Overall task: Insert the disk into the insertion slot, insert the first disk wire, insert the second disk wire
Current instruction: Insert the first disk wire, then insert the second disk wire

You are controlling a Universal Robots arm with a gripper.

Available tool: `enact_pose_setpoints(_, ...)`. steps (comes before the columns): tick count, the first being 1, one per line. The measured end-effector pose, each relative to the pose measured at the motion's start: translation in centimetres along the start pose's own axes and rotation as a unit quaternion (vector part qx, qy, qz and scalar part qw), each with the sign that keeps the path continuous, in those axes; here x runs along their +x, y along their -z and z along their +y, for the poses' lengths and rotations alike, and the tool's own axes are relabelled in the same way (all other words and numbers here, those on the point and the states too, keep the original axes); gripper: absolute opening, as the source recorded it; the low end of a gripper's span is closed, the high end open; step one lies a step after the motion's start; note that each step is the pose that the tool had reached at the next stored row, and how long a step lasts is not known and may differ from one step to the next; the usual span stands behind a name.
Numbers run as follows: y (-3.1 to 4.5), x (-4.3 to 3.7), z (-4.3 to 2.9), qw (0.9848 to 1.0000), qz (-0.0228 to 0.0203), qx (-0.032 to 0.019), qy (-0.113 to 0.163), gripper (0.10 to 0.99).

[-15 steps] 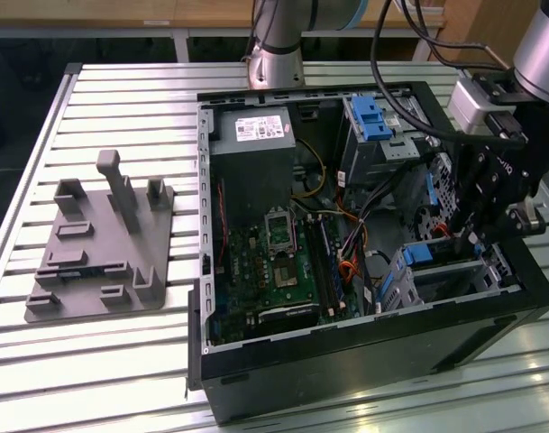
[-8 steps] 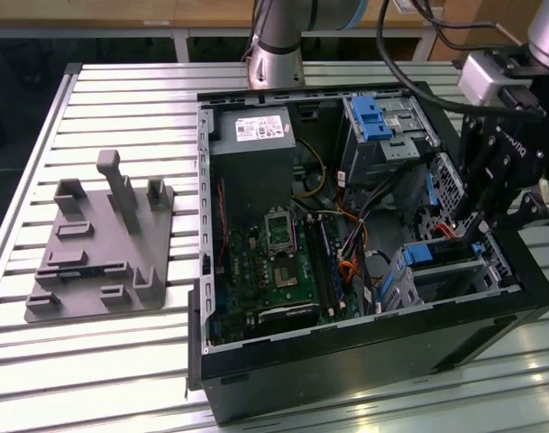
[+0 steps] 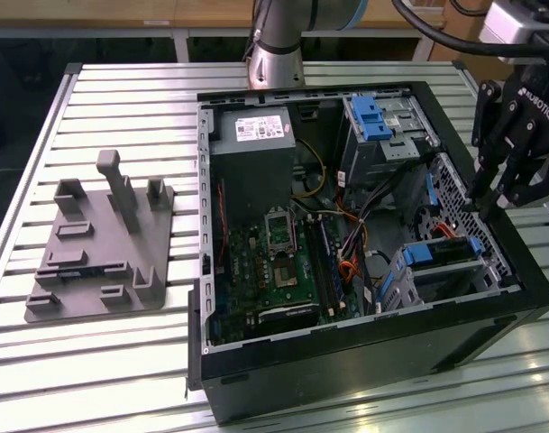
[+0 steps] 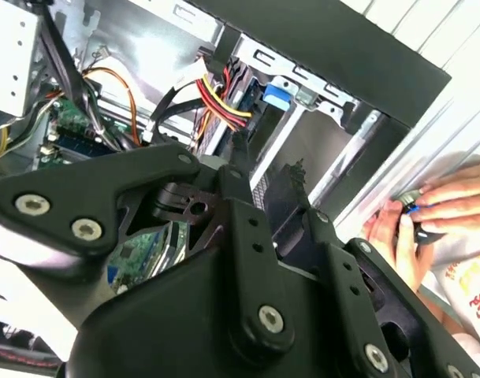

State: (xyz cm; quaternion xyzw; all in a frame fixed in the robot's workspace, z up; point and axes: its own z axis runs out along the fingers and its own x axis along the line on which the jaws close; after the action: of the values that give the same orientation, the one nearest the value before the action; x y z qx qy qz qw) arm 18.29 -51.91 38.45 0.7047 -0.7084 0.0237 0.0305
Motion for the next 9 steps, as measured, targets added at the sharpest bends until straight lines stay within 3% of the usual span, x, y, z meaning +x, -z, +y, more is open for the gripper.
enact_pose_setpoints(9, 0.00, 0.00, 0.00, 1.0000, 0.0000, 0.0000, 0.001, 0.361)
